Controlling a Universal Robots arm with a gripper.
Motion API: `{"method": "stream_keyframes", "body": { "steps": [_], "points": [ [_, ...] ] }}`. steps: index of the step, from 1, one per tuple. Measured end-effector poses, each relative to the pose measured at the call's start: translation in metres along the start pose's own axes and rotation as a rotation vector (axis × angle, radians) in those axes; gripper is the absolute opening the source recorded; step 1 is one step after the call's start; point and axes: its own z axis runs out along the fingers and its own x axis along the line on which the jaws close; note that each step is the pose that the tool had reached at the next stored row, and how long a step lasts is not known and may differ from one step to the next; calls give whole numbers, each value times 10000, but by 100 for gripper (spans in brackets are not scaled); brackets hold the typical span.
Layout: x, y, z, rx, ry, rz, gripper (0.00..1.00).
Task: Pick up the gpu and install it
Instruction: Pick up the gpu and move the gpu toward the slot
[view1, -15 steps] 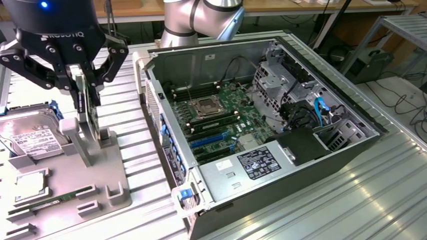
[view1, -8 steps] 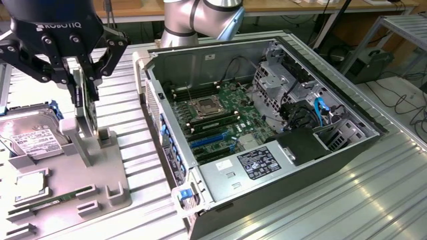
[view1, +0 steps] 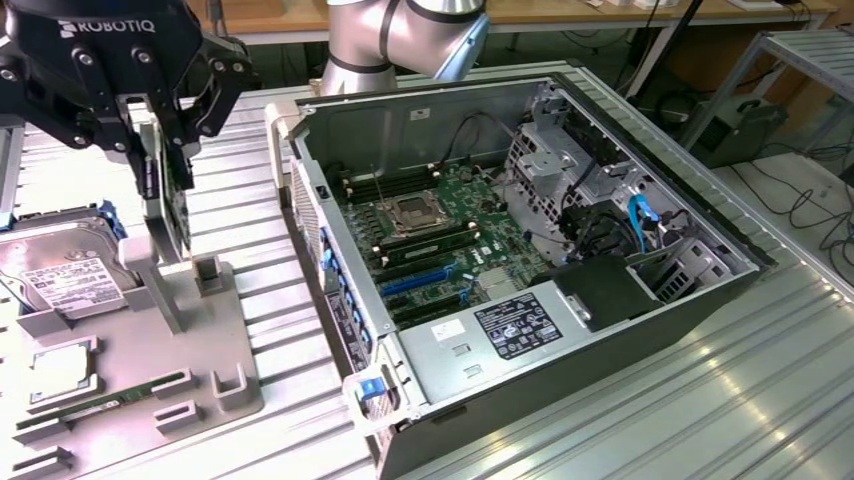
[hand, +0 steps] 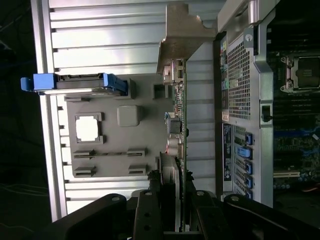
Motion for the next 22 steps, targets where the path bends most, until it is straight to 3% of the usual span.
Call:
{"method": "stream_keyframes", "body": {
  "steps": [7,19,22],
  "points": [
    [2,-1,-138,0,0,0,28],
    [-1,-1,-142,-1,1,0,28],
    [-62,2,-142,-1,1,0,28]
  ]
}}
